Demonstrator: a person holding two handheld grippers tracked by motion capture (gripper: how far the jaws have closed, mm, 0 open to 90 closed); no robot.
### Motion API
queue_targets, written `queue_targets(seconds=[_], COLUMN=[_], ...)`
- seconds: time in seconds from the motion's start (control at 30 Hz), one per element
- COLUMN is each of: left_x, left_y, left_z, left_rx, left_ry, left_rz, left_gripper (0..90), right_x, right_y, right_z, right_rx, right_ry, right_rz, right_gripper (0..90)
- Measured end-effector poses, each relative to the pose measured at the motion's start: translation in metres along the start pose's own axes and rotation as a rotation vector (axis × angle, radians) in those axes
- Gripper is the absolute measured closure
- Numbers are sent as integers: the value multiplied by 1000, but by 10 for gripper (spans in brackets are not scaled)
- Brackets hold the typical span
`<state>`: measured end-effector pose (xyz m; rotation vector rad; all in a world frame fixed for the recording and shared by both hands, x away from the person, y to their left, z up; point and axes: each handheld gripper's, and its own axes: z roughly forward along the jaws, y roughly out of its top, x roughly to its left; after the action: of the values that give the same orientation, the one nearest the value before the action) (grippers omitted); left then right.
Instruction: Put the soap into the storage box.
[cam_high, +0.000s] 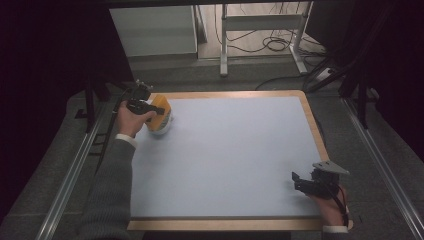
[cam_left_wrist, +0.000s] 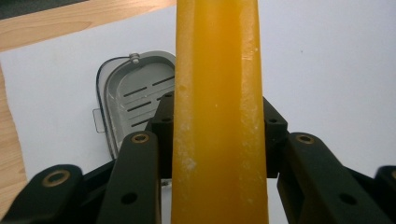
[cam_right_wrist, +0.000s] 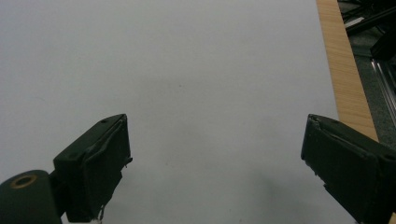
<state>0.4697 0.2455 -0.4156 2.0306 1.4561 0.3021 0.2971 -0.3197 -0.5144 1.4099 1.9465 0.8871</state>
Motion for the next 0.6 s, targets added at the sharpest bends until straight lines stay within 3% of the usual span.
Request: queue_targets(seconds=[0.2, 0.37, 0.6], left_x=[7, 11, 17], left_y=[5, 7, 10], left_z=[7, 14, 22], left_rx=[9, 16, 22], left_ry=[4, 45, 43], left_rz=[-20, -25, -51], left_gripper=[612, 612, 612], right_x=[0, -1, -1], right_y=[0, -1, -1], right_z=[0, 1, 2], right_rx=[1, 7, 10], right_ry=[-1, 0, 0], right_rz=[-1, -1, 0], right_gripper=[81, 81, 81])
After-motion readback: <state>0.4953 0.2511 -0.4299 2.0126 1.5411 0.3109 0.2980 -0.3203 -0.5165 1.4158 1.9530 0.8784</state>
